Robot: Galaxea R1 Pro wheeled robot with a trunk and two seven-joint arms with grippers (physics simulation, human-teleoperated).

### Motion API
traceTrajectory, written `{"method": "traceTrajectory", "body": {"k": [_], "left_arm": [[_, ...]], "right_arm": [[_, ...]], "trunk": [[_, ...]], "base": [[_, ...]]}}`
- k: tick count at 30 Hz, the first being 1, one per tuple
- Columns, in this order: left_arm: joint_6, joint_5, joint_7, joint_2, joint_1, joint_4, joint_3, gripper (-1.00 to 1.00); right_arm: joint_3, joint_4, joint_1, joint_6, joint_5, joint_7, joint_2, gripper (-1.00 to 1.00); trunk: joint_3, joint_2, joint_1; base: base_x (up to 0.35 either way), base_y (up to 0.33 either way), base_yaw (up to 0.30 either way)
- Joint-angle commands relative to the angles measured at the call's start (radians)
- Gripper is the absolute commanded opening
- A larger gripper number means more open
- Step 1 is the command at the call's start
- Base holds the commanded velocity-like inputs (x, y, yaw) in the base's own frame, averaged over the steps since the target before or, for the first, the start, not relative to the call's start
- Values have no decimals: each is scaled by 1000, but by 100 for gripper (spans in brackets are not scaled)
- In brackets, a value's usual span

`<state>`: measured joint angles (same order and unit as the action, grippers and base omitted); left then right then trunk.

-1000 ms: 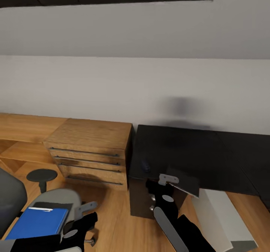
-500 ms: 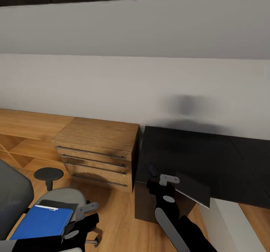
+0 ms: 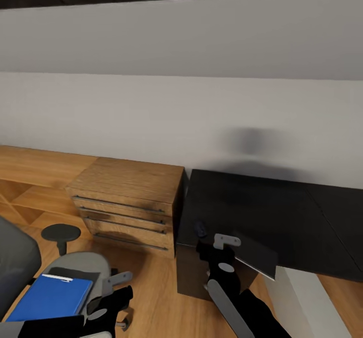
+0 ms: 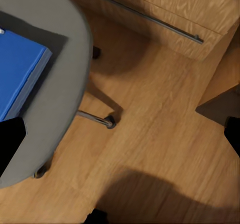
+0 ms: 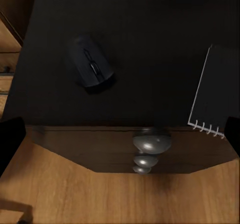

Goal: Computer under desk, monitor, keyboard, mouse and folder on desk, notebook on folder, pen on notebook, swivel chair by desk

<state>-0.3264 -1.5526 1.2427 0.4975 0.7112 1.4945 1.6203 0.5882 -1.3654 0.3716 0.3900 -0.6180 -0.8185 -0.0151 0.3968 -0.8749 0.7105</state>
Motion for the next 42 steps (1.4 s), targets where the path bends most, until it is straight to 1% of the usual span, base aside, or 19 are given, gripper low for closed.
{"method": "traceTrajectory", "body": {"k": [1, 5, 8, 9, 10, 19, 25, 30, 31, 36, 37, 40, 42], "left_arm": [[-5, -4, 1, 0, 2, -3, 3, 100], [-6, -5, 3, 0, 2, -20, 3, 100], [-6, -5, 2, -1, 2, -34, 3, 100], [-6, -5, 2, -10, 2, -49, 3, 100], [-6, -4, 3, -14, 2, -52, 3, 100], [-6, -4, 3, -22, 2, -56, 3, 100], [-7, -3, 3, -22, 2, -56, 3, 100], [-31, -2, 2, -22, 2, -55, 3, 100], [-45, -2, 2, -21, 2, -55, 3, 100], [-53, -2, 1, -22, 2, -55, 3, 100], [-55, -2, 1, -21, 2, -54, 3, 100], [-56, -1, 2, -22, 2, -54, 3, 100], [-57, 0, 0, -22, 2, -54, 3, 100]], "right_arm": [[7, 0, 1, 4, -4, -7, 0, 100], [21, 2, 1, 3, 7, -8, 1, 100], [23, 2, 1, 3, 9, -8, 1, 100], [24, 3, 1, 3, 10, -8, 1, 100], [24, 3, 1, 3, 10, -8, 1, 100], [25, 4, 1, 1, 30, -8, 0, 100], [25, 5, 1, 1, 31, -7, 0, 100], [30, 5, 1, 1, 30, -2, -2, 100], [41, 5, 1, 0, 30, -1, -1, 100], [49, 5, 1, -2, 31, 1, 1, 100], [51, 5, 1, -2, 32, 13, 9, 100], [51, 12, 1, -1, 32, 34, 24, 100], [50, 20, 1, -1, 33, 46, 26, 100]], "trunk": [[0, -1, 0], [-4, -1, 0], [-9, -1, 0], [-10, -1, 0], [-12, -1, 0], [-25, -1, 0], [-31, -1, 0], [-31, -1, 0], [-31, -1, 0], [-31, -1, 0], [-31, -1, 0], [-31, -1, 0], [-31, -1, 0]], "base": [[0, -93, 125], [0, -40, 124], [0, -8, 85], [0, -2, 25], [0, -1, 21], [0, 0, 67], [5, 0, 69], [175, 0, 10], [289, 0, 2], [300, 0, 1], [198, 0, 0], [95, 0, 0], [165, 0, 0]]}}
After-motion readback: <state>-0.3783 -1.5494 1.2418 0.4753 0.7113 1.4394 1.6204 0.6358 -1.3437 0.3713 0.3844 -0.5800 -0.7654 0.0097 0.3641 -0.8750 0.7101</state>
